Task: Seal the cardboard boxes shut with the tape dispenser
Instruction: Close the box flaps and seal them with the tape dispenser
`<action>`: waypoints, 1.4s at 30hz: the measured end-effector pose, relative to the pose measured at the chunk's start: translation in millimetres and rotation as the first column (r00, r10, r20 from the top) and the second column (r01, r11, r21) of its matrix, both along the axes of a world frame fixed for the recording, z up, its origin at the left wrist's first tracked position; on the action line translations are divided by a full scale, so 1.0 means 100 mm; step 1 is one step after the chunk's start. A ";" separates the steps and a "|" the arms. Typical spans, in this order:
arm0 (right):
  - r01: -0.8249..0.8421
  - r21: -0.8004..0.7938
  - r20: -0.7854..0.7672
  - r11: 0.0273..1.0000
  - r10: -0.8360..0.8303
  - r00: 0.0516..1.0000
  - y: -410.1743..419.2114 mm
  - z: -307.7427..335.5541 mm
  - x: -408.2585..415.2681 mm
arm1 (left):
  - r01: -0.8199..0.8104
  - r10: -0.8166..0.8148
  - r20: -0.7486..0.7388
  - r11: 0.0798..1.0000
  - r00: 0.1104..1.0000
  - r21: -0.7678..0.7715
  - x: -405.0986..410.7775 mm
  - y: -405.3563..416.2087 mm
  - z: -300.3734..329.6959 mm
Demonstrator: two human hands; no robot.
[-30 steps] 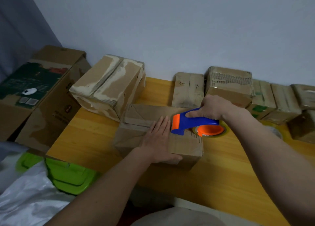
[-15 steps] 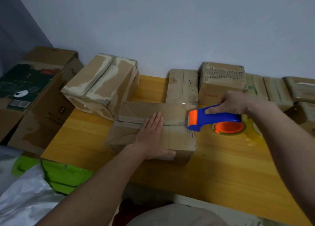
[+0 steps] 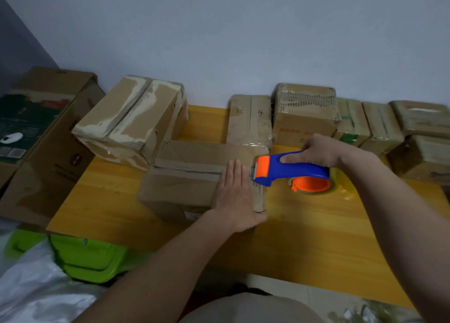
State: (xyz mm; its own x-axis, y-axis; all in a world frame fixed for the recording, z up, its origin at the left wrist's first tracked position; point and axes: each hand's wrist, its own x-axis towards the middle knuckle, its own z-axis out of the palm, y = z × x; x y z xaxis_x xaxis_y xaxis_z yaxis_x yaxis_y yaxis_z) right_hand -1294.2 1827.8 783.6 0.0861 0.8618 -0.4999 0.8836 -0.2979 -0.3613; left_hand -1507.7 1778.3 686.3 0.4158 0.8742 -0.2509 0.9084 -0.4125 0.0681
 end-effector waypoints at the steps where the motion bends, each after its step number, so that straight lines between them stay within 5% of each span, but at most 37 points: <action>1: 0.002 -0.027 -0.041 1.000 -0.003 0.999 -0.04 -0.02 -0.01 | 0.029 -0.029 0.004 1.000 1.000 0.007 -0.06 0.01 -0.01; 13: 0.085 -0.115 -0.316 0.990 -0.117 0.941 -0.31 -0.30 -0.12 | 0.091 -0.090 -0.019 0.996 0.996 0.019 -0.32 0.13 -0.01; 42: 0.158 -0.178 -0.400 0.971 -0.218 0.890 -0.69 -0.46 0.44 | 0.141 -0.145 -0.083 0.989 0.986 -0.051 -0.26 0.15 -0.01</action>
